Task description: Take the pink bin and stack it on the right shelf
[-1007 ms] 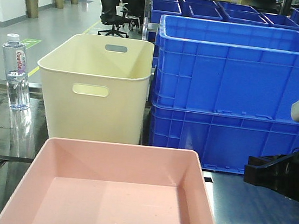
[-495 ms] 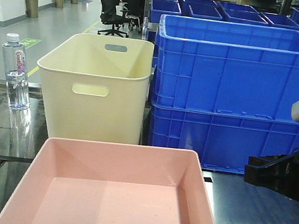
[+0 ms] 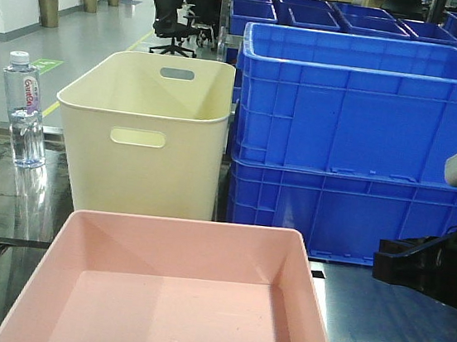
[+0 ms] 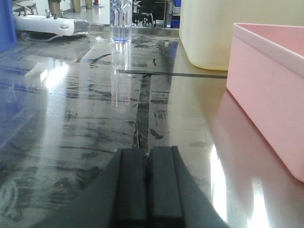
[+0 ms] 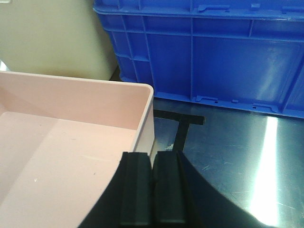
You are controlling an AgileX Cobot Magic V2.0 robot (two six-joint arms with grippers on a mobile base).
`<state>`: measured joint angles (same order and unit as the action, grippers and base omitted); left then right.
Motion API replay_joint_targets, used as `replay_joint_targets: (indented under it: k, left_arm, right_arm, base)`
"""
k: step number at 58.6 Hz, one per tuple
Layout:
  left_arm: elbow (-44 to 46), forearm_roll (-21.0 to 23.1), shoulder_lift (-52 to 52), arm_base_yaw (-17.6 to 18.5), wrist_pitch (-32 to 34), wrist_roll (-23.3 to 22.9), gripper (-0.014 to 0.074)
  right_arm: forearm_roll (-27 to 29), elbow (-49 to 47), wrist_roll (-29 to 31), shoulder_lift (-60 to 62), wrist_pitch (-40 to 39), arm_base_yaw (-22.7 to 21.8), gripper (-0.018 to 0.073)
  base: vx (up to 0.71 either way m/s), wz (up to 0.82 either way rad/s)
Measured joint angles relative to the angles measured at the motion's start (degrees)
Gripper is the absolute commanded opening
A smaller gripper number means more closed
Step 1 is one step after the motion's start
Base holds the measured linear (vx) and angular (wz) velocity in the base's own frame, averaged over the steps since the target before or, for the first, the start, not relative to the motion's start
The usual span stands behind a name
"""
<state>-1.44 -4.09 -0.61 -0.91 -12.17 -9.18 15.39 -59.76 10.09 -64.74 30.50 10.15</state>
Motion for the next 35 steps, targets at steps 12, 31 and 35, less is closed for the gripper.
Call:
replay_joint_targets:
  k: [12,31,35]
  left_arm:
    - [0.0,0.0,0.0,0.0,0.0,0.0,-0.0008]
    - [0.0,0.0,0.0,0.0,0.0,0.0,-0.0008]
    - [0.0,0.0,0.0,0.0,0.0,0.0,-0.0008]
  right_arm:
    - [-3.7,1.9,-1.5,4.7,-0.4,-0.1,-0.0012]
    - [-22.1,34.6,-17.9,39.5,-13.5,-8.5,-0.0012]
    - [-22.9,41.9,-18.4,46.1,-14.4,-9.4,-0.0012]
  base:
    - [0.0,0.0]
    - [0.0,0.0]
    - [0.0,0.0]
